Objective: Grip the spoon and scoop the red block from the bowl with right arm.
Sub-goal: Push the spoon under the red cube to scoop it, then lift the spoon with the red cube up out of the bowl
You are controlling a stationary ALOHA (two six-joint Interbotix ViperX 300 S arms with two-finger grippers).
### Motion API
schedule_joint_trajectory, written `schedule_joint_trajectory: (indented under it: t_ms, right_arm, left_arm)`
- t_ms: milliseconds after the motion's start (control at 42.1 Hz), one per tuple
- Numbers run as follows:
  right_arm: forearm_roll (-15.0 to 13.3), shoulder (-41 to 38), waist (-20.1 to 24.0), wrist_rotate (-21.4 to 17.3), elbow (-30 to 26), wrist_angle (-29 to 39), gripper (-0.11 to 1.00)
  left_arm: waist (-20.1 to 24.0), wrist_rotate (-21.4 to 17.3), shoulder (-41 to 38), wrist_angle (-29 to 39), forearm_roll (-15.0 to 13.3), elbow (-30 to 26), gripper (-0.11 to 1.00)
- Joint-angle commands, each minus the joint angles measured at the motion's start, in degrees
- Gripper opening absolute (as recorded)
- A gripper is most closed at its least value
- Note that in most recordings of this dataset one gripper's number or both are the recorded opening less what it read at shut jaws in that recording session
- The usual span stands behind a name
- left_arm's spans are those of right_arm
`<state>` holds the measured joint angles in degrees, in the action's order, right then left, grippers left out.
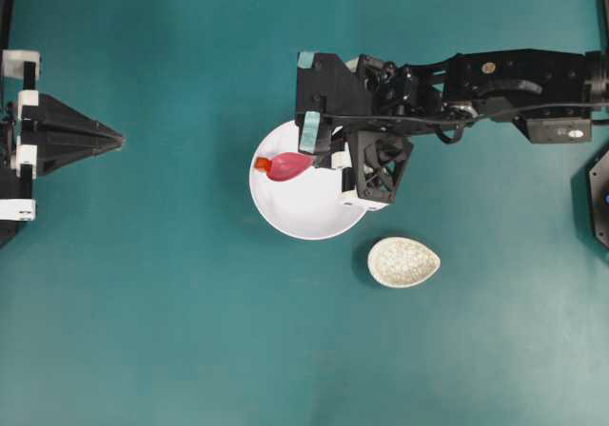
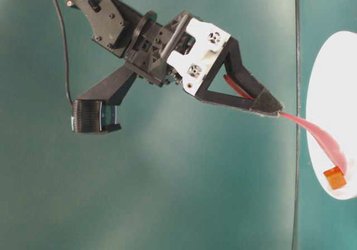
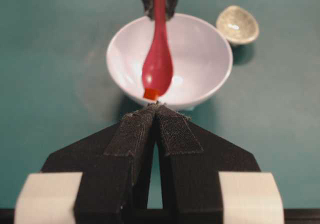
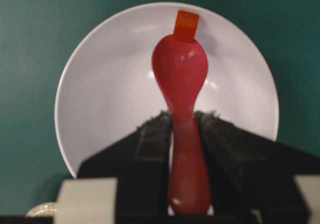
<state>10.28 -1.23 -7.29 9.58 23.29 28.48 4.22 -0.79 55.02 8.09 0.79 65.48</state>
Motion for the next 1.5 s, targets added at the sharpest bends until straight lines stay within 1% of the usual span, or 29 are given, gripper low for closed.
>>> schedule_joint_trajectory:
  t_ms: [0, 309, 712, 1116, 1258, 1472]
  right_arm:
    - [0.2, 1.9, 0.3, -0.1, 0.1, -1.8, 0.25]
    - [0.4, 1.9, 0.6, -0.1, 2.6, -6.3, 0.25]
    - [0.4, 1.9, 1.7, -0.1, 4.5, -10.3, 0.25]
    - [0.5, 3.0, 1.8, -0.2, 7.2, -13.7, 0.25]
    - [0.9, 4.4, 1.8, -0.9, 9.1, -14.3, 0.25]
    - [1.2, 6.8, 1.9, -2.5, 12.5, -18.8, 0.25]
  left_arm:
    - [0.2, 0.0, -0.4, -0.6, 0.1, -1.1, 0.0]
    - [0.1, 0.0, -0.4, -0.6, 0.1, -1.1, 0.0]
    - [0.2, 0.0, -0.4, -0.6, 0.1, -1.1, 0.0]
    - [0.2, 0.0, -0.4, -0.6, 0.1, -1.1, 0.0]
    - [0.2, 0.1, -0.4, -0.6, 0.1, -1.1, 0.0]
    - [0.2, 0.1, -0.4, -0.6, 0.1, -1.1, 0.0]
